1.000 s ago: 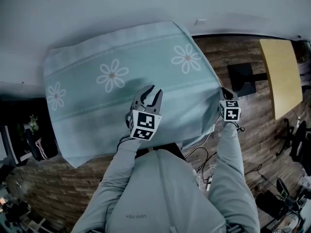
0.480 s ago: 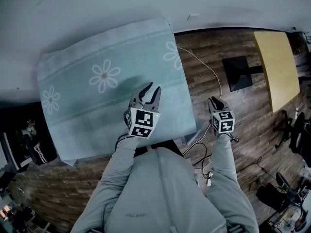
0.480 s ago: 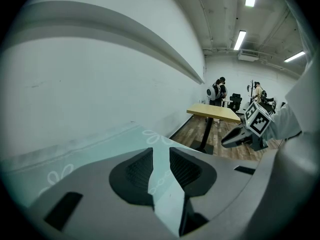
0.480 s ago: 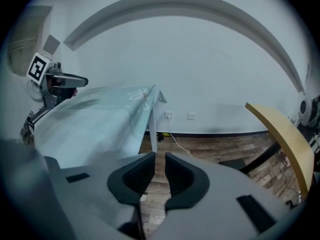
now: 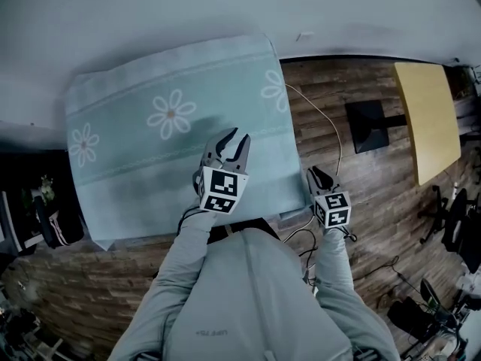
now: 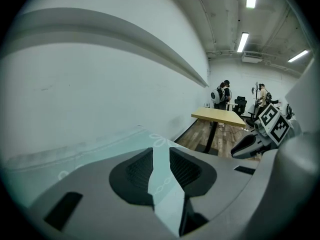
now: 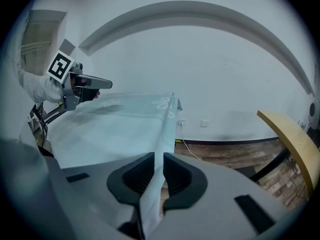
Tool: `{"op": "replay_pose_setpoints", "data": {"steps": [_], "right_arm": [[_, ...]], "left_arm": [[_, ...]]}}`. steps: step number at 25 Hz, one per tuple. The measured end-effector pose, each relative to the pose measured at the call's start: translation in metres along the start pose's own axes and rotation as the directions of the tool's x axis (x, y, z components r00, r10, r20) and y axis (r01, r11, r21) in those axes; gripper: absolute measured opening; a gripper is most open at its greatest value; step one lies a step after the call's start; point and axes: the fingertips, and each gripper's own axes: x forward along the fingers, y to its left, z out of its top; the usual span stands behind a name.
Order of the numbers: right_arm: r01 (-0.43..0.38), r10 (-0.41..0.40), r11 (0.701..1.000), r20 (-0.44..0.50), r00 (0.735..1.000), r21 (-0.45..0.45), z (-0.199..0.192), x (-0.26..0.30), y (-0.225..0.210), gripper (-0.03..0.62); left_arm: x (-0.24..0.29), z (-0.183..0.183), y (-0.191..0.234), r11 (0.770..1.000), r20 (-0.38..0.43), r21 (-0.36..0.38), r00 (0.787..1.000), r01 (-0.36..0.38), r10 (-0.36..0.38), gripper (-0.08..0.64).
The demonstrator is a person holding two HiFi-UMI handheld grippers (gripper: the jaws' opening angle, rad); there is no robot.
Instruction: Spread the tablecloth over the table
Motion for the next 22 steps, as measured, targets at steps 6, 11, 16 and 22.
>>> {"op": "replay_pose_setpoints", "data": {"steps": [6, 11, 16, 22], "right_arm": [[-0.025, 0.031, 0.995, 0.067, 0.997, -0.095, 0.055, 0.018, 0.019, 0.055], [-0.087, 0.108, 0.980, 0.112, 0.988, -0.176, 0.109, 0.044, 0.077, 0.054], [-0.118, 0.154, 0.965, 0.143, 0.978, -0.234, 0.149, 0.064, 0.135, 0.055], [-0.125, 0.183, 0.958, 0.214, 0.959, -0.260, 0.201, 0.076, 0.208, 0.055]], "left_arm": [[-0.034, -0.005, 0.034, 0.996, 0.015, -0.032, 0.996, -0.084, 0.085, 0.115], [-0.081, -0.017, 0.081, 0.983, 0.023, -0.065, 0.984, -0.174, 0.176, 0.115], [-0.137, -0.036, 0.136, 0.963, 0.020, -0.091, 0.966, -0.255, 0.258, 0.115], [-0.207, -0.063, 0.202, 0.935, 0.008, -0.117, 0.941, -0.336, 0.339, 0.115]]}}
